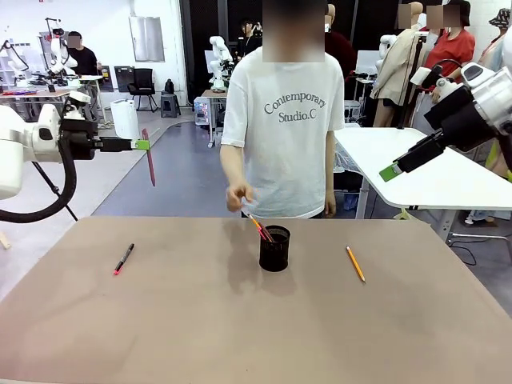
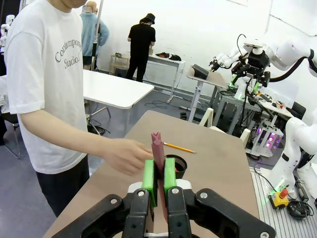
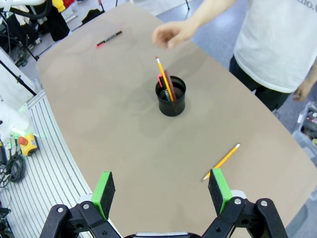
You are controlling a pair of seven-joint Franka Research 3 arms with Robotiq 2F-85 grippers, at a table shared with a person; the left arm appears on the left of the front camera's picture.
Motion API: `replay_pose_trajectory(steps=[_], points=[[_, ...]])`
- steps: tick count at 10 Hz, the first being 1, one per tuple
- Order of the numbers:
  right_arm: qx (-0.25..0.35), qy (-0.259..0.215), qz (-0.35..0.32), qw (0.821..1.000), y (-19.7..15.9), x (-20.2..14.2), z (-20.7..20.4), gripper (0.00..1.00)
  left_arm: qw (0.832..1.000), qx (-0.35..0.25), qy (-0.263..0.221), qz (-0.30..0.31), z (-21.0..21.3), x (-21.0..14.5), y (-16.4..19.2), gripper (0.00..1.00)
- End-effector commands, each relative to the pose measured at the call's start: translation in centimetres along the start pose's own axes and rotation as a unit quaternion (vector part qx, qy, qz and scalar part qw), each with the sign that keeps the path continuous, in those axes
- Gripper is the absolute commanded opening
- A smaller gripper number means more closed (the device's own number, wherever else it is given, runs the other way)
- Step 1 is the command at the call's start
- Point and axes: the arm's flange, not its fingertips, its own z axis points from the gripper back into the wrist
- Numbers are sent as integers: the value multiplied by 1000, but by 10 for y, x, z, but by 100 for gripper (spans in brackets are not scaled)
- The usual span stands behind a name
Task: Place the pens into the pen holder.
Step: Pick up a writing instrument from the table and place it into the Pen holder.
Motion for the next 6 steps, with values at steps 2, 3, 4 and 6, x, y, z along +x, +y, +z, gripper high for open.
replay_pose_trajectory(steps=[2, 3, 4, 6], points=[[8, -12, -2, 1000, -1, 2, -1, 100, 1000, 0, -1, -1, 0, 2, 0, 0], [8, -12, -2, 1000, -1, 2, -1, 100, 1000, 0, -1, -1, 0, 2, 0, 0], [8, -12, -2, 1000, -1, 2, -1, 100, 1000, 0, -1, -1, 0, 2, 0, 0], [8, -12, -2, 1000, -1, 2, -1, 100, 1000, 0, -1, -1, 0, 2, 0, 0]])
